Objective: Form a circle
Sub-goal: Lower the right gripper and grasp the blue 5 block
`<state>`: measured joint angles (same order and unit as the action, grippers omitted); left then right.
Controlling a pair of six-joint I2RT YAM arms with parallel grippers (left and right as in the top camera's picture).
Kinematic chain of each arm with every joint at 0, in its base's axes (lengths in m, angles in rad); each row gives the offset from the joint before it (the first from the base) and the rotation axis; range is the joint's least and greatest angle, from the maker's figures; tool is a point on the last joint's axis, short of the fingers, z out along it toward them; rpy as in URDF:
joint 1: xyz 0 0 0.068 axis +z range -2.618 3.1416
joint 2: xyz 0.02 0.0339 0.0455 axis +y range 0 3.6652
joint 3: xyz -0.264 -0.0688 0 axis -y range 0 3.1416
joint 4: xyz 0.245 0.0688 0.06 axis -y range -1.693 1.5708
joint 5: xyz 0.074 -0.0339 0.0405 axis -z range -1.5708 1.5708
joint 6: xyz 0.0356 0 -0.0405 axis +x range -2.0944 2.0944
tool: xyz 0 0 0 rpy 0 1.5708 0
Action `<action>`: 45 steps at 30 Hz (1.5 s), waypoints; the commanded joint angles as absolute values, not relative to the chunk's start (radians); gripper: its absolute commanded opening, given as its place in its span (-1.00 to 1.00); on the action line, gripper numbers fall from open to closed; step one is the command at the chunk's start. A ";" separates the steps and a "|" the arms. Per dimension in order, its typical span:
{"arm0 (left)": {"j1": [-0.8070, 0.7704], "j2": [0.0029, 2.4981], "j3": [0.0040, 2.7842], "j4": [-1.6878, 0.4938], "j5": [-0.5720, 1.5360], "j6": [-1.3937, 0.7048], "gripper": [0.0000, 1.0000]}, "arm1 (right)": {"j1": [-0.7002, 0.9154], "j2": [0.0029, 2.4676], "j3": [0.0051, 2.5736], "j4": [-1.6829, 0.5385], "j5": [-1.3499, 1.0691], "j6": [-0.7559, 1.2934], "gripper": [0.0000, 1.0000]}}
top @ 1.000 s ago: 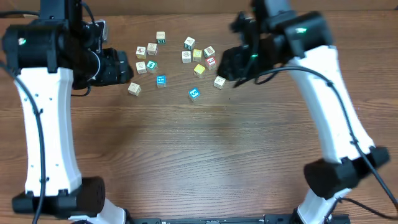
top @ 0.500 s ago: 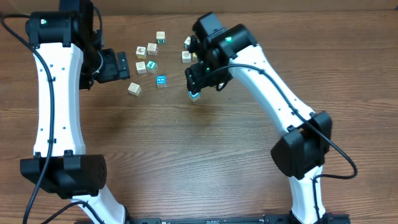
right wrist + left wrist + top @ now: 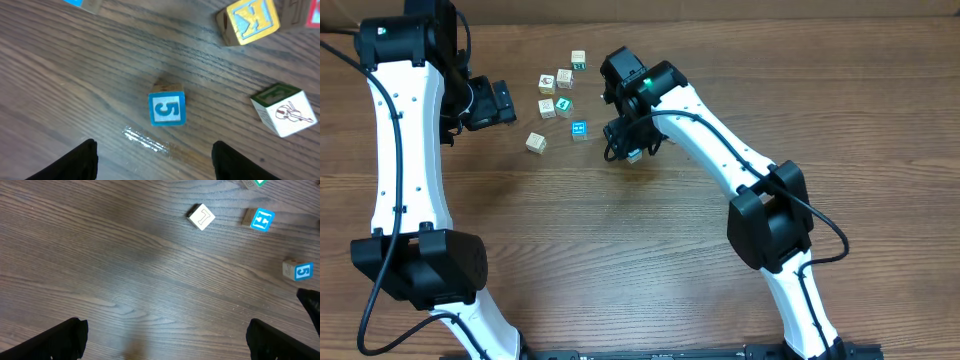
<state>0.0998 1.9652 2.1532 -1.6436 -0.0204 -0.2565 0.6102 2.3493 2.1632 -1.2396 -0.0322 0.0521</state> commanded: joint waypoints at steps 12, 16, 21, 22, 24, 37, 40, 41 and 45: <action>0.098 1.975 2.155 -1.641 -0.033 -0.270 0.99 | 0.611 2.413 2.126 -1.164 -0.020 0.056 0.17; 0.097 1.975 2.155 -1.641 -0.033 -0.270 0.99 | 0.611 2.416 2.105 -1.142 -0.019 0.060 0.18; 0.097 1.975 2.155 -1.641 -0.033 -0.270 0.99 | 0.611 2.416 2.045 -1.058 -0.019 0.059 0.18; 0.097 1.975 2.155 -1.641 -0.033 -0.270 0.99 | 0.611 2.416 2.034 -1.045 -0.019 0.059 0.17; 0.098 1.975 2.155 -1.641 -0.033 -0.270 0.99 | 0.611 2.416 2.020 -1.034 -0.019 0.059 0.15; 0.098 1.975 2.155 -1.641 -0.033 -0.270 0.99 | 0.611 2.415 2.044 -1.012 0.033 0.059 0.06; 0.098 1.975 2.155 -1.641 -0.033 -0.270 0.99 | 0.612 2.415 2.044 -0.995 0.033 0.059 0.07; 0.098 1.975 2.155 -1.641 -0.033 -0.270 0.99 | 0.612 2.415 2.043 -0.991 0.033 0.059 0.07; 0.097 1.975 2.155 -1.641 -0.033 -0.270 0.99 | 0.612 2.415 2.043 -0.991 0.033 0.059 -0.08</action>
<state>0.0998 1.9659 2.1529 -1.6424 -0.0204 -0.2565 0.6102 2.4100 2.0224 -0.9943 0.0196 0.0509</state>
